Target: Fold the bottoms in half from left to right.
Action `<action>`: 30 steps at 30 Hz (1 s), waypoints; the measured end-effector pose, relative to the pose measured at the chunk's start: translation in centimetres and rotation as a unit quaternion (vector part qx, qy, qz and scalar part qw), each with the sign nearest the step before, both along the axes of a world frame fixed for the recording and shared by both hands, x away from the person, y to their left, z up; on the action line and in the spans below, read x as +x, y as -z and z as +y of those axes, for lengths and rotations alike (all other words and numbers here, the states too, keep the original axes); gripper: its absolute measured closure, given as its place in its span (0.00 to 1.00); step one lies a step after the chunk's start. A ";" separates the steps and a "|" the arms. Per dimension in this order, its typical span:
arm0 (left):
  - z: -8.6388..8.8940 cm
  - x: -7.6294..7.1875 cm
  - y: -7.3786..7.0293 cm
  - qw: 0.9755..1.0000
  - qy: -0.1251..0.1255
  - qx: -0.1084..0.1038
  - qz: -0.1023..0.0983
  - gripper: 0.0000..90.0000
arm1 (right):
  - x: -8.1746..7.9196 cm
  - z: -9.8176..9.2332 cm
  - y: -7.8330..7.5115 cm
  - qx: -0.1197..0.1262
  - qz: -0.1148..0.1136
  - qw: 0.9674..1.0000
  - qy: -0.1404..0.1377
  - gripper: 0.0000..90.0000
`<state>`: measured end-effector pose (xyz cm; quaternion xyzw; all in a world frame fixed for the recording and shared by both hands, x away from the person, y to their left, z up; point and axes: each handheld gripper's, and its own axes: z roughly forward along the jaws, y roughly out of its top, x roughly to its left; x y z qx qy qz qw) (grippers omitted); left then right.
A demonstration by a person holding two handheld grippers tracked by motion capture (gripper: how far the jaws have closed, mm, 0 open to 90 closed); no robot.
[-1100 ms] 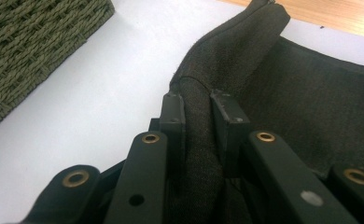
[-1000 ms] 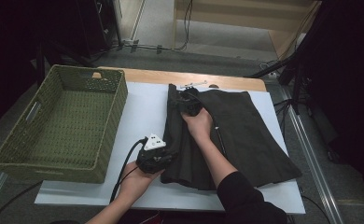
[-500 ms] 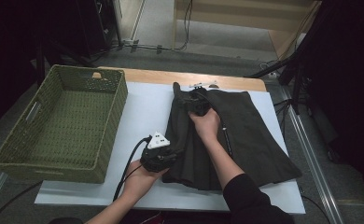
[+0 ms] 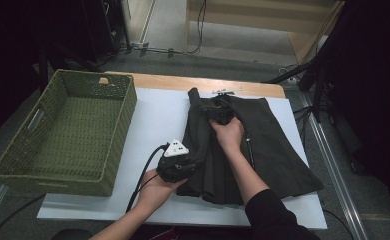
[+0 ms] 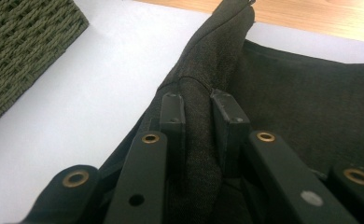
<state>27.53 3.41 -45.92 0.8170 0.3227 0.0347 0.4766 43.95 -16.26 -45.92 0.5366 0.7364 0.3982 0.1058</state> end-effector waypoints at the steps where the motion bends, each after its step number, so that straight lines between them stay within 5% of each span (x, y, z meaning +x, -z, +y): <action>1: -0.1 0.0 0.0 1.000 0.002 -0.002 0.001 0.89 | -0.1 -0.2 0.0 0.001 0.001 1.000 0.001 0.83; 30: -4.4 0.4 -2.0 0.998 0.056 -0.024 -0.003 0.88 | -2.1 -7.1 -1.2 0.018 -0.009 0.999 0.049 0.83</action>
